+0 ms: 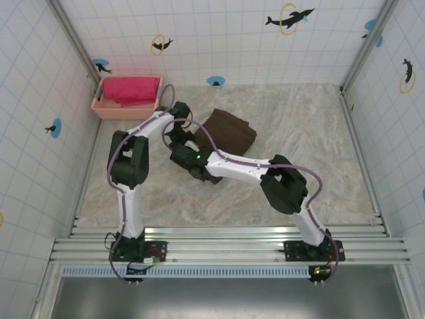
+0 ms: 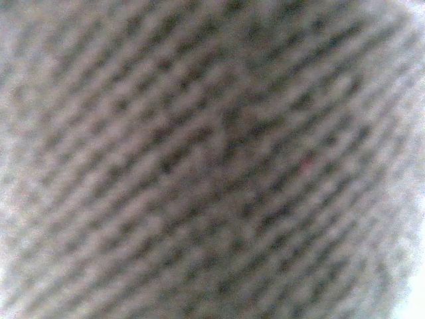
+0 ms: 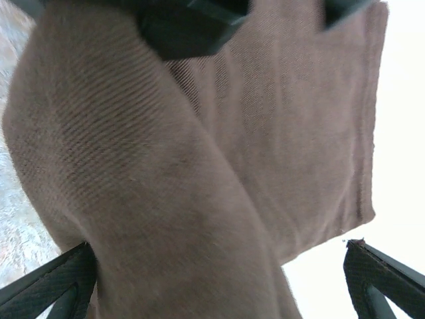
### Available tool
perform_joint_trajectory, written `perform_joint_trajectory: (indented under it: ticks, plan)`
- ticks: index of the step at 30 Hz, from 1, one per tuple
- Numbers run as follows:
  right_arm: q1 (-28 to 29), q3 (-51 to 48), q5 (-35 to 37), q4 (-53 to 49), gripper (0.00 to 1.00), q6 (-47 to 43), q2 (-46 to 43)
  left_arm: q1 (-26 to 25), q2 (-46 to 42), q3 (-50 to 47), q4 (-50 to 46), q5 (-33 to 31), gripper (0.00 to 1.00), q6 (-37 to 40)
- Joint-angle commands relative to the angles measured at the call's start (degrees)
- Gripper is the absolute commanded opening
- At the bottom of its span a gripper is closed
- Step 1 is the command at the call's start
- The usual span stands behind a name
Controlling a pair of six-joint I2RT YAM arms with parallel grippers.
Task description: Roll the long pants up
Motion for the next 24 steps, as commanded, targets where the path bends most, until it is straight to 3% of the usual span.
perform_joint_trajectory:
  ticks: [1,12,19,24]
  plan:
    - [0.6,-0.8,1.9,1.9,0.99,2.6,2.8,-0.2,3.0,1.3,-7.4,-0.8,0.0,0.7]
    - [4.2,-8.1,4.3,2.3,0.99,4.4,5.9,0.2,5.9,4.9,-6.1,0.3,0.0,-1.3]
    - [10.5,-4.2,16.2,-5.9,0.99,10.5,14.4,1.7,6.9,7.1,-5.1,1.9,0.0,-2.8]
    - [10.8,2.0,24.4,-15.1,0.99,18.4,21.9,2.2,6.1,7.1,-6.7,1.2,0.0,-1.5]
